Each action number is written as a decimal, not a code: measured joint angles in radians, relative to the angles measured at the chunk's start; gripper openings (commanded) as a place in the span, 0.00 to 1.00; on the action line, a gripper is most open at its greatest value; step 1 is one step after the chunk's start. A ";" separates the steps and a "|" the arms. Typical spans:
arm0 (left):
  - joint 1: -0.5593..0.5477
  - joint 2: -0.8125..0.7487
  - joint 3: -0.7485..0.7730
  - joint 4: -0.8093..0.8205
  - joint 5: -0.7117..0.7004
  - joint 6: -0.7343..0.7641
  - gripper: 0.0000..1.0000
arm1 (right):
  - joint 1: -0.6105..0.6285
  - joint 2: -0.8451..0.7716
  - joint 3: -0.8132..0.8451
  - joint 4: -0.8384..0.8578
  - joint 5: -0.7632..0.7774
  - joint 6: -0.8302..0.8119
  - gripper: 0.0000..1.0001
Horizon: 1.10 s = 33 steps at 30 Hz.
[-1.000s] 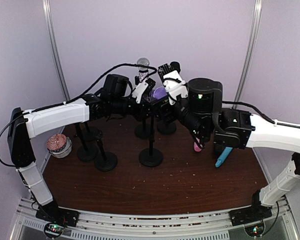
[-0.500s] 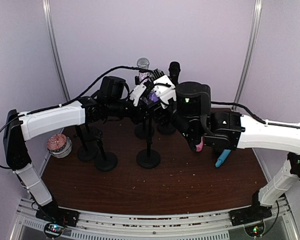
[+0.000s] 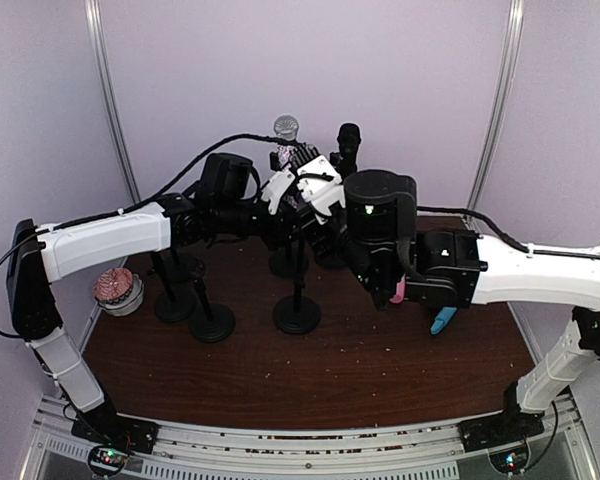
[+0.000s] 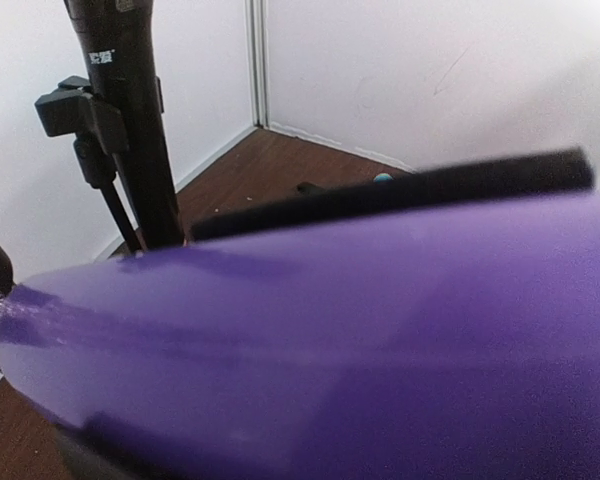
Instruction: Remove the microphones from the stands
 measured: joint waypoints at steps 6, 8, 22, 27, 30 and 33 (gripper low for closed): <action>-0.006 0.000 0.000 -0.005 0.029 -0.005 0.08 | 0.041 -0.008 -0.023 0.017 0.062 -0.026 0.15; -0.008 0.000 0.000 -0.004 0.043 -0.006 0.07 | 0.051 -0.018 -0.029 0.014 0.073 -0.025 0.15; -0.032 -0.016 0.000 0.030 0.151 -0.035 0.00 | 0.171 -0.100 -0.045 -0.068 0.196 -0.027 0.15; -0.039 -0.016 0.002 0.023 0.156 -0.042 0.00 | 0.212 -0.105 -0.045 -0.082 0.246 -0.039 0.15; -0.039 -0.016 0.004 0.020 0.151 -0.045 0.00 | 0.231 -0.115 -0.047 -0.089 0.262 -0.045 0.15; -0.039 -0.016 0.008 0.021 0.138 -0.050 0.00 | 0.248 -0.144 -0.054 -0.103 0.262 -0.043 0.15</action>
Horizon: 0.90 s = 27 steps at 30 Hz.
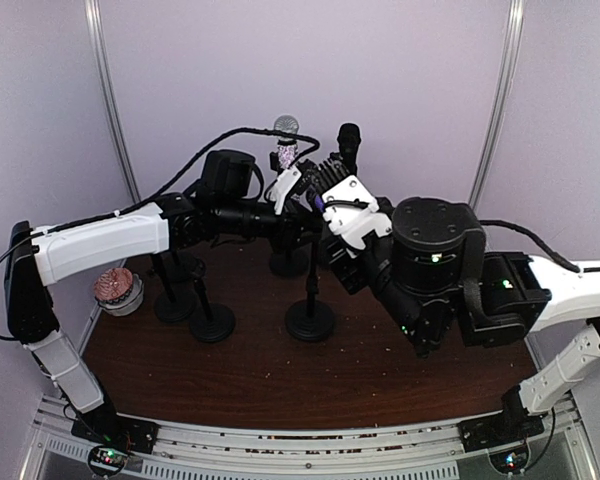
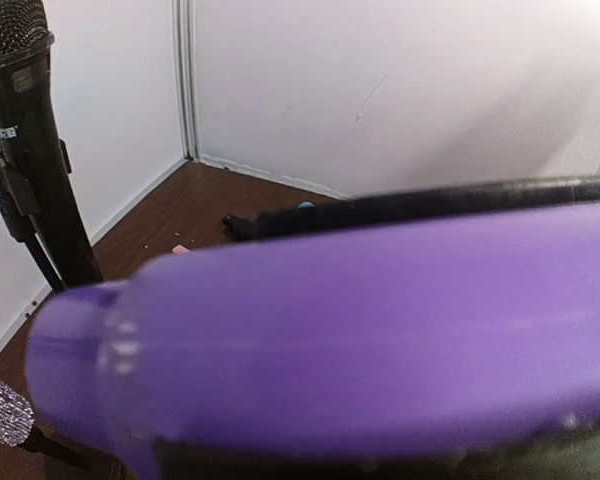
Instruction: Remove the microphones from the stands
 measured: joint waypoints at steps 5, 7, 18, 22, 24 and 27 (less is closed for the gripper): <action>0.008 0.005 0.013 0.004 -0.077 -0.014 0.00 | 0.034 -0.070 -0.024 -0.002 -0.006 0.031 0.15; 0.043 0.018 0.013 -0.004 -0.128 -0.029 0.00 | 0.066 -0.108 -0.028 0.000 -0.004 0.045 0.15; 0.142 0.047 0.016 0.001 -0.171 -0.046 0.07 | 0.077 -0.248 -0.137 -0.003 0.069 0.169 0.15; 0.138 0.047 0.016 -0.002 -0.075 -0.034 0.14 | -0.047 -0.283 -0.227 -0.112 0.069 0.303 0.14; 0.132 0.047 0.016 -0.006 -0.029 -0.024 0.16 | -0.159 -0.306 -0.270 -0.178 0.052 0.382 0.13; 0.122 0.039 0.007 -0.011 0.015 -0.006 0.22 | -0.330 -0.337 -0.351 -0.221 0.000 0.459 0.13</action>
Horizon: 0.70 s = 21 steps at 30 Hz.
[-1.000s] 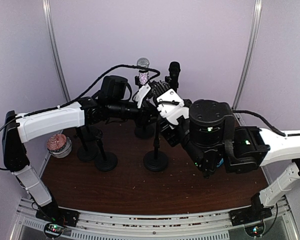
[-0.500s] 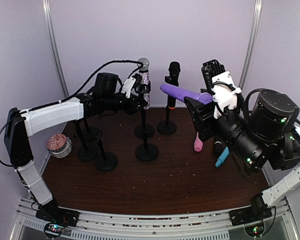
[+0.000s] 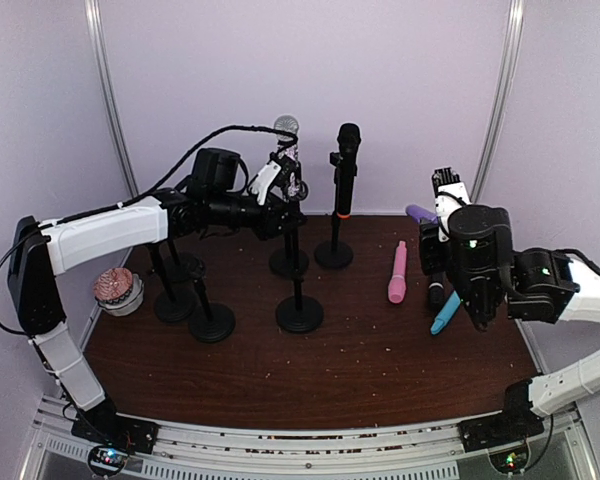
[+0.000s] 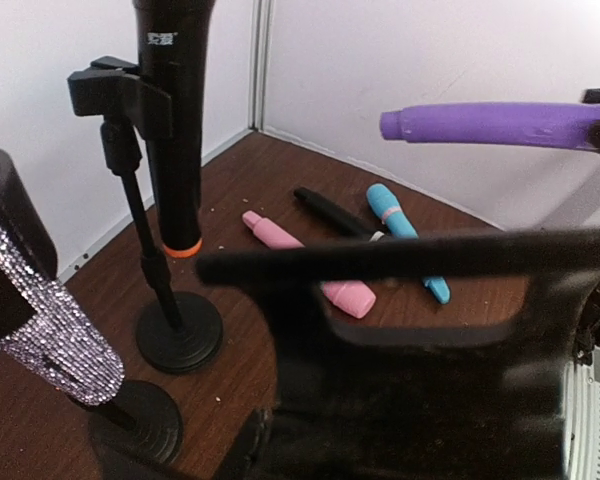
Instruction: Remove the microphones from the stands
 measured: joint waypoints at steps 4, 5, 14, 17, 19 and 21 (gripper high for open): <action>-0.018 -0.023 -0.017 -0.021 0.007 0.032 0.65 | -0.175 0.011 -0.088 0.003 -0.094 0.021 0.13; -0.022 -0.028 -0.018 -0.024 0.010 0.036 0.72 | -0.216 0.027 -0.100 0.016 -0.121 0.016 0.13; -0.034 -0.102 0.008 -0.134 0.001 0.114 0.98 | -0.454 0.236 -0.103 0.146 -0.350 -0.033 0.13; -0.026 -0.148 0.021 -0.231 -0.012 0.146 0.98 | -0.502 0.333 -0.075 0.167 -0.404 -0.035 0.11; -0.008 -0.169 0.047 -0.306 -0.012 0.154 0.98 | -0.528 0.405 -0.048 0.174 -0.428 -0.034 0.10; 0.020 -0.179 0.086 -0.381 -0.003 0.161 0.98 | -0.552 0.475 -0.018 0.171 -0.445 -0.032 0.10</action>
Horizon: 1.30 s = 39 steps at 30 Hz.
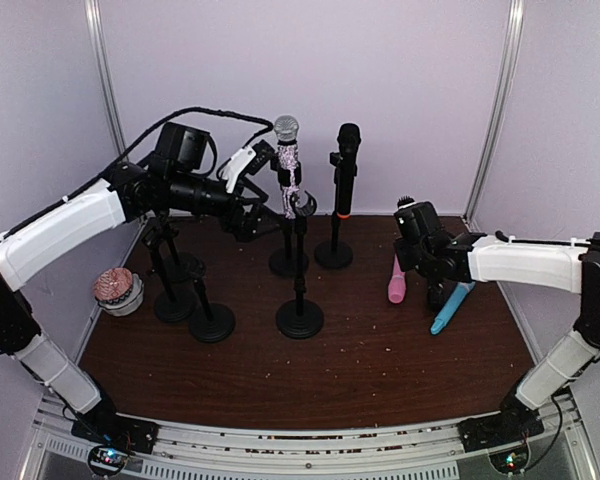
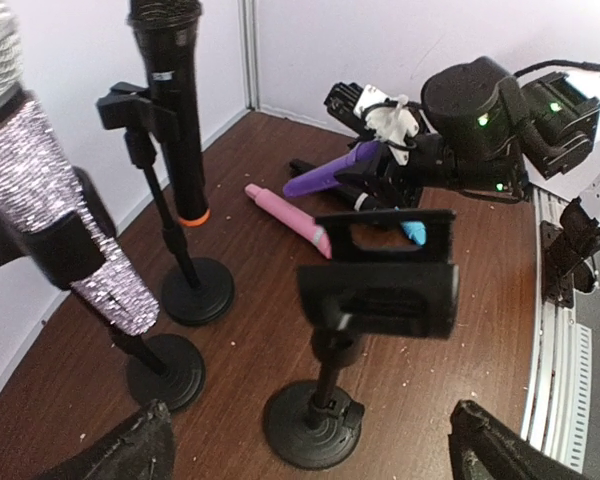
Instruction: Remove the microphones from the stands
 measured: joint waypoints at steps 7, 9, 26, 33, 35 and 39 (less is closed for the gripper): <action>0.100 -0.076 0.066 -0.252 0.024 0.072 0.98 | -0.029 0.119 0.027 0.004 -0.006 0.019 0.37; 0.113 -0.114 0.066 -0.301 0.029 0.101 0.98 | -0.030 0.119 0.027 0.003 -0.006 0.036 0.46; 0.134 -0.230 0.014 -0.369 0.043 0.166 0.98 | -0.029 0.030 -0.121 -0.164 -0.114 0.322 0.75; 0.134 -0.232 0.010 -0.368 0.042 0.158 0.98 | 0.007 -0.120 -0.120 -0.179 -0.121 0.356 1.00; 0.134 -0.234 0.004 -0.368 0.038 0.153 0.98 | 0.031 -0.159 -0.097 -0.197 -0.119 0.350 1.00; 0.141 -0.238 -0.011 -0.369 0.032 0.146 0.98 | 0.078 -0.225 -0.014 -0.210 -0.107 0.370 1.00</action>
